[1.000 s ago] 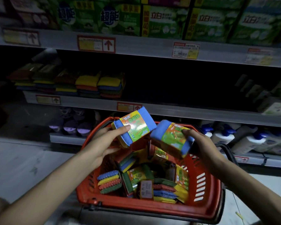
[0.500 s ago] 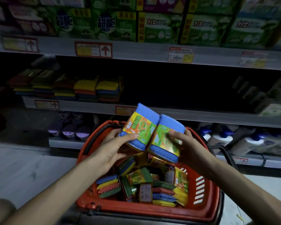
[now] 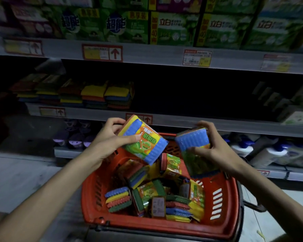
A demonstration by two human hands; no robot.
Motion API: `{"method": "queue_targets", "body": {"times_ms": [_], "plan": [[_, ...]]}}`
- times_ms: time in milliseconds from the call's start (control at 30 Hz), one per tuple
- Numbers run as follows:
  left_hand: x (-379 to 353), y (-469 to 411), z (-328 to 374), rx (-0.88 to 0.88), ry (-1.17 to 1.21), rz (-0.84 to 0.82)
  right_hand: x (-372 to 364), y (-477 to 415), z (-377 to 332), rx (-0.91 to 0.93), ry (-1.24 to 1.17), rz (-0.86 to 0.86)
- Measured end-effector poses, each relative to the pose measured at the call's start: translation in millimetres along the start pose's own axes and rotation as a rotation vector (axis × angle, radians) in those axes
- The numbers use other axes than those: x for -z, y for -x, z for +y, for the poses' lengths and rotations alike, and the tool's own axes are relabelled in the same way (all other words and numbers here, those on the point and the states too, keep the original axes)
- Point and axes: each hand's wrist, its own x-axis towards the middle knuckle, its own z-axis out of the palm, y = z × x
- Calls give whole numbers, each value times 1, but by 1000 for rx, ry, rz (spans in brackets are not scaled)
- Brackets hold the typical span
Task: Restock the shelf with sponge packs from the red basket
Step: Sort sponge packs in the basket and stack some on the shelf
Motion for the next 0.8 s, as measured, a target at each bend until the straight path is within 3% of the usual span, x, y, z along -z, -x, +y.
{"method": "queue_targets", "body": {"times_ms": [67,267,400,500,600,800], "plan": [[0,-1,3,-16,27,15,-2,1,-7,9,89,-61],[-6,-4,10,-50,84,-43,-8,4,-30,0,-108,-264],[-13,-11,11,-23,139,11,3,4,-35,-148,-395,-511],[-21,-14,13,-12,220,84,0,6,-36,-146,-543,-632],[-32,-11,18,43,317,96,-10,5,-35,-138,-681,-678],[-45,-5,18,110,340,93,-23,8,-33,-139,-731,-572]]}}
